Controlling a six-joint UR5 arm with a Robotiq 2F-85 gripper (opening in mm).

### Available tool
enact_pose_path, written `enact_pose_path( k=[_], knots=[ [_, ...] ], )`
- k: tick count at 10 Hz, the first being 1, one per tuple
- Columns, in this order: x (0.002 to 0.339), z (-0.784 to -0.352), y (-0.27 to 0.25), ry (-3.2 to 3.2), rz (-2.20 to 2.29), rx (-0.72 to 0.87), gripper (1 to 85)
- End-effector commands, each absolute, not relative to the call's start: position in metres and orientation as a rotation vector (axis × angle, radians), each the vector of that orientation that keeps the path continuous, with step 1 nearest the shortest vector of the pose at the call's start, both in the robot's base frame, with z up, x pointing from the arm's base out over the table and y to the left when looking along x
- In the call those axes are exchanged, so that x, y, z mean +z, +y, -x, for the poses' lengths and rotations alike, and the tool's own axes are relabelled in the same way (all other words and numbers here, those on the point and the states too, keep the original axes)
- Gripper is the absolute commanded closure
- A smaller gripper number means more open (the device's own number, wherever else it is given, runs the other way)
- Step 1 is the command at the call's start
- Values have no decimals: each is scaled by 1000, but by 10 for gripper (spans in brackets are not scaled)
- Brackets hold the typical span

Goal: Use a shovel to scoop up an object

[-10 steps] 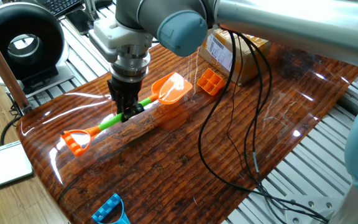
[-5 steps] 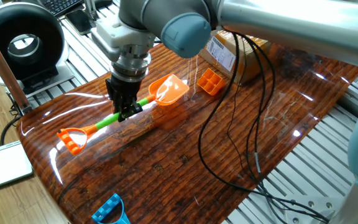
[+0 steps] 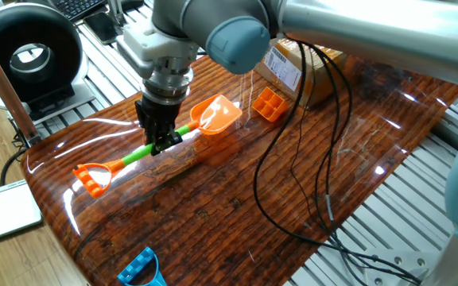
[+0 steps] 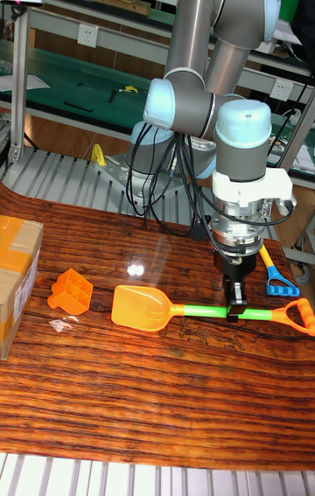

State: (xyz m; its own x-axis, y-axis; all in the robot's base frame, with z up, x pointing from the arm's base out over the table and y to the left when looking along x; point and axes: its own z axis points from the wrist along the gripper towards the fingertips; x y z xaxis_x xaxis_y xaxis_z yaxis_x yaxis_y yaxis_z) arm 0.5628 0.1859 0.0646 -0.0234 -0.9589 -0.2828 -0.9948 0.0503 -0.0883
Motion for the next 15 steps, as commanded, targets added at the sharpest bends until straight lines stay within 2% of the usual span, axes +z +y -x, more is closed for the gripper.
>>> enact_pose_path(
  k=[1,15],
  knots=[
    [66,-563,183,2092,1955,198,843],
    [72,-576,195,2058,1890,200,843]
  ],
)
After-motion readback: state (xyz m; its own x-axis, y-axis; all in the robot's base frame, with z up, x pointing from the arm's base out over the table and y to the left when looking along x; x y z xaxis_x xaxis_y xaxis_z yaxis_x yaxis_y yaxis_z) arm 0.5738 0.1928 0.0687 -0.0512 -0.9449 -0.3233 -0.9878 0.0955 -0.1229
